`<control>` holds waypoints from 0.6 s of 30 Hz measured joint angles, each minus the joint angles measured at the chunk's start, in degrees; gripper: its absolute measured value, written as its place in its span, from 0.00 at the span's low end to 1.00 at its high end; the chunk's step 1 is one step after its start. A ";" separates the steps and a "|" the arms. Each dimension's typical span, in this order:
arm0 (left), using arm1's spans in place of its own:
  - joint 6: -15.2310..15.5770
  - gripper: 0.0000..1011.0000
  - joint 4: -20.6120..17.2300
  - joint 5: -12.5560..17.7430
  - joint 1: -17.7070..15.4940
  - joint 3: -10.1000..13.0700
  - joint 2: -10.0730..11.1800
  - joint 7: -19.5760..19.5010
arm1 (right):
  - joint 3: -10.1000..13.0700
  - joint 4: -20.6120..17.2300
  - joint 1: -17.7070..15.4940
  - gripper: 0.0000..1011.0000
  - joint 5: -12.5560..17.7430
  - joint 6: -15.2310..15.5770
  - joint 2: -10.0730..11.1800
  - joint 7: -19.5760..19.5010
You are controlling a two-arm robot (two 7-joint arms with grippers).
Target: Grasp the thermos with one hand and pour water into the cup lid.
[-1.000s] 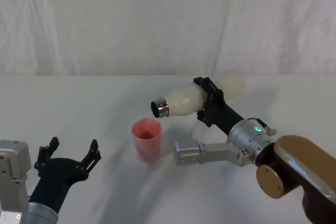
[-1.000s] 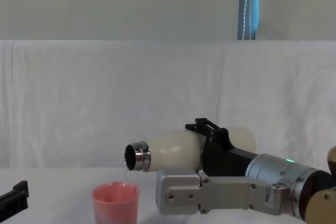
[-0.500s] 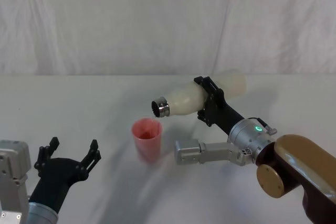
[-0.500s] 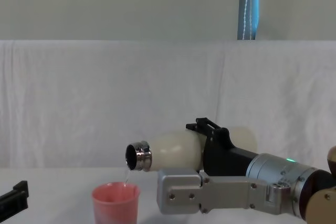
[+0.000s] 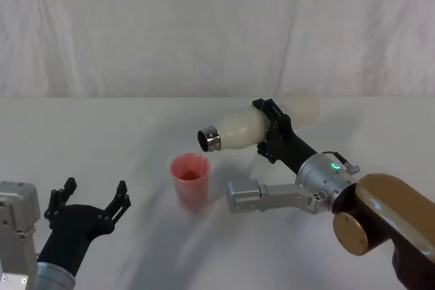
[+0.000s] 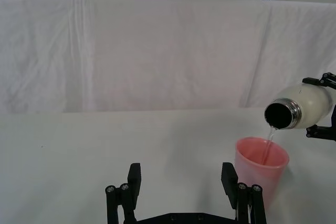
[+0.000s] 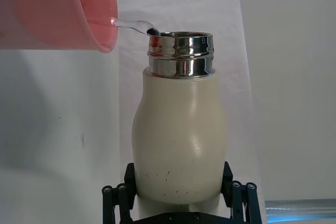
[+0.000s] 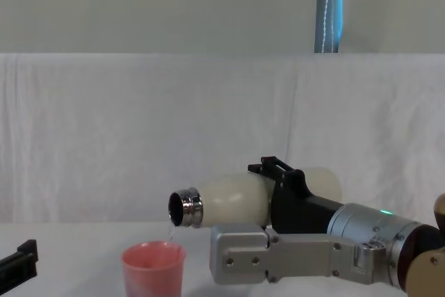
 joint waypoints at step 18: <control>0.00 0.99 0.00 0.00 0.00 0.00 0.00 0.00 | -0.12 0.39 0.21 0.94 -0.52 0.19 0.28 -0.52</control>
